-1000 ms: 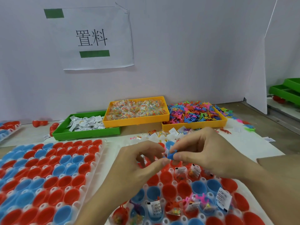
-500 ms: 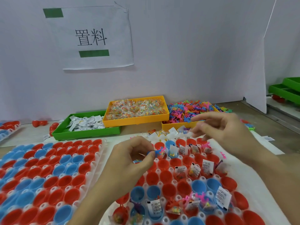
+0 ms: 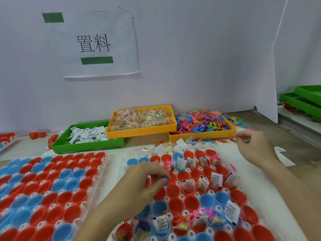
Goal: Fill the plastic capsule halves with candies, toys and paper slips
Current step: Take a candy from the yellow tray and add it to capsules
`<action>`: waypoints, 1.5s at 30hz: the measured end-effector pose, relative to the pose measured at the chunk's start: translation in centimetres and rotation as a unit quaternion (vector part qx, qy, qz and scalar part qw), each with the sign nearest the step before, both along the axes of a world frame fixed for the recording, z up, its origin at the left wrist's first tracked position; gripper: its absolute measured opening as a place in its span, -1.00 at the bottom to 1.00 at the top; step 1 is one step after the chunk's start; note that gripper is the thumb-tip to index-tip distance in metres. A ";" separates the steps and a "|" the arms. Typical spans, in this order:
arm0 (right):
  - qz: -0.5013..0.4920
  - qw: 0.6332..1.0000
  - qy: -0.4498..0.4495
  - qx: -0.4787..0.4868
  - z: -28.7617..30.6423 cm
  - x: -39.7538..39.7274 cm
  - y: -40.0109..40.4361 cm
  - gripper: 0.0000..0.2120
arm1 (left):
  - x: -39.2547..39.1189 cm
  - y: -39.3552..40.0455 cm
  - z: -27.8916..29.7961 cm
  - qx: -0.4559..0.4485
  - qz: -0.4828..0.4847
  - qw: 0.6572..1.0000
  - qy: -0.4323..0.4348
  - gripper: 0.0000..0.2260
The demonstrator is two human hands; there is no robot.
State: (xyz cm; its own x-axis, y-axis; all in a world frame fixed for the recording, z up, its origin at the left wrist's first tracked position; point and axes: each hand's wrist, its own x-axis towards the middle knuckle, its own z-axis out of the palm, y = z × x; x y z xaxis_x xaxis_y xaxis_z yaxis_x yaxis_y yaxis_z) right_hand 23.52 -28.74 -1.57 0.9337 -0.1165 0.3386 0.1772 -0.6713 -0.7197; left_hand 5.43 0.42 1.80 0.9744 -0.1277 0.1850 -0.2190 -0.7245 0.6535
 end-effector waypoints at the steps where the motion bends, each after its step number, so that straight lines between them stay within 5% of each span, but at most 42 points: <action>1: 0.002 1.000 -0.001 -0.018 -0.2 0.0 0.0 -0.82 | 0.0 -0.1 0.0 0.006 0.001 1.000 -0.003 -0.79; 18: 0.186 0.981 0.015 -0.053 -0.3 -0.8 3.5 -0.70 | 0.2 -0.5 -0.4 0.041 -0.005 0.999 -0.008 -0.90; 33: 0.235 0.951 0.133 -0.153 2.4 2.1 5.7 -0.49 | 0.4 -0.7 -0.7 0.061 -0.004 0.998 -0.017 -0.88; 45: 0.232 0.959 0.106 -0.121 2.7 2.5 6.0 -0.54 | 0.3 -0.8 -0.8 0.030 -0.006 0.999 -0.042 -0.89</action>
State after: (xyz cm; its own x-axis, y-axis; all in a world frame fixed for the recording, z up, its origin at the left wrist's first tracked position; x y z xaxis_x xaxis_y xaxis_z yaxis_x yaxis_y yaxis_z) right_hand 26.07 -22.75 1.09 0.9172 0.3858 0.0994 0.3633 -0.7077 -0.6059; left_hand 5.78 -0.36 1.03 0.9539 -0.1532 0.2579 -0.2808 -0.7586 0.5880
